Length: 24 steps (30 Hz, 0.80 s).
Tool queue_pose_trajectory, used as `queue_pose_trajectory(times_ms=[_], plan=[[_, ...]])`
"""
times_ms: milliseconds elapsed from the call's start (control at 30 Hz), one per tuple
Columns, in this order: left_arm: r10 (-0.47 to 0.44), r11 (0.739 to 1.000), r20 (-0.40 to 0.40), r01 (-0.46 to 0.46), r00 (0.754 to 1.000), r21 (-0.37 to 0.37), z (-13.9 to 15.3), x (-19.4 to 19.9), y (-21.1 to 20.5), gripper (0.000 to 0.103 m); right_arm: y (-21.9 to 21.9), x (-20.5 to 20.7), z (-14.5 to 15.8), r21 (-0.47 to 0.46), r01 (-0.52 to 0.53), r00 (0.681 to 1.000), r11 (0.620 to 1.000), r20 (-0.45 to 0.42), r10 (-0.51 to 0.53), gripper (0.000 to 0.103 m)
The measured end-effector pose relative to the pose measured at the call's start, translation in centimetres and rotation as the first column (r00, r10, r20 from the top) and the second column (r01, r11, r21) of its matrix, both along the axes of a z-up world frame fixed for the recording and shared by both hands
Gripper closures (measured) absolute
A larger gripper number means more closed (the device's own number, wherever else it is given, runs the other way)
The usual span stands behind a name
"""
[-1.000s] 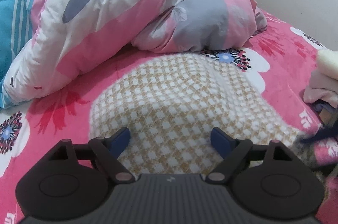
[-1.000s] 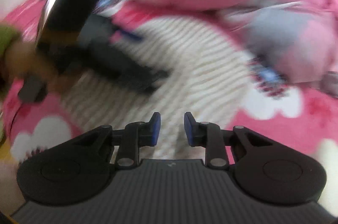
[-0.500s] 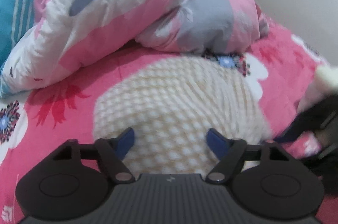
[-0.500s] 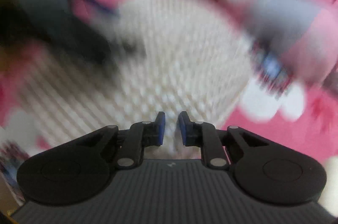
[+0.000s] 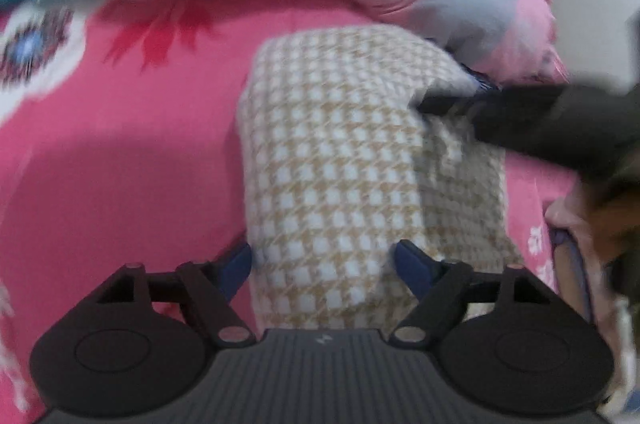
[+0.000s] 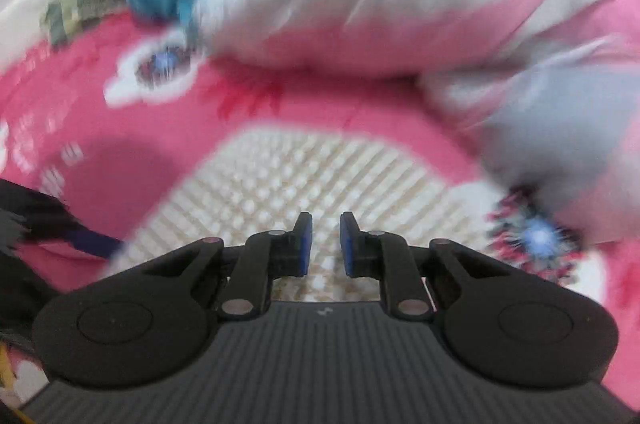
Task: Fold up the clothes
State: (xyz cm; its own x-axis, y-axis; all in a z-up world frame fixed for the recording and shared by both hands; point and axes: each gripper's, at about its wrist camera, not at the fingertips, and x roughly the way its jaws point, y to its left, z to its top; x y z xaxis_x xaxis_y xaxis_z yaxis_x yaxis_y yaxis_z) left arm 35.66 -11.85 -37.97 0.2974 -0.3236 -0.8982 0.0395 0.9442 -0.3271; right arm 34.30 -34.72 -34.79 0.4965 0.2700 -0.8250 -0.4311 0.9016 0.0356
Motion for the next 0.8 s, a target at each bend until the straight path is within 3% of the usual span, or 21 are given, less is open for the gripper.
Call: queue_pose_trajectory(times_ms=[100,200,300,367,433,533,800], plan=[[0.041,0.999,-0.065,-0.043,0.997,-0.026,-0.6,0.6,0.4,0.019,0.2,0.3,-1.8,-0.035,-0.018,0.999,0.999,-0.033,0.017,0.092],[0.032,0.999,-0.059,-0.031,0.998,0.014,-0.4,0.4,0.0,0.017,0.8,1.7,1.5,-0.06,0.005,1.0,0.998,-0.031,-0.007,0.092],[0.031,0.998,-0.06,-0.028,0.998,0.047,-0.2,0.5,-0.5,0.016,2.1,2.6,4.4,0.027,-0.026,0.999,0.999,0.041,0.025,0.092],[0.032,0.997,-0.062,-0.027,0.998,0.068,0.0,0.6,-0.7,0.016,3.1,3.7,3.0,0.043,-0.036,0.999,0.998,0.021,0.035,0.093],[0.032,0.996,-0.063,-0.026,0.997,0.089,0.1,0.8,-1.0,0.017,4.0,4.4,-0.7,-0.024,-0.037,0.998,0.999,-0.048,0.035,0.094],[0.033,0.993,-0.066,-0.025,0.997,0.12,0.3,1.0,-1.4,0.017,4.2,4.1,-2.5,-0.042,-0.041,0.999,0.998,-0.011,0.04,0.095],[0.01,0.987,-0.063,0.0,0.998,0.163,0.8,0.9,-2.0,0.016,4.3,4.6,-1.8,-0.024,0.012,0.999,1.0,-0.039,-0.013,0.095]])
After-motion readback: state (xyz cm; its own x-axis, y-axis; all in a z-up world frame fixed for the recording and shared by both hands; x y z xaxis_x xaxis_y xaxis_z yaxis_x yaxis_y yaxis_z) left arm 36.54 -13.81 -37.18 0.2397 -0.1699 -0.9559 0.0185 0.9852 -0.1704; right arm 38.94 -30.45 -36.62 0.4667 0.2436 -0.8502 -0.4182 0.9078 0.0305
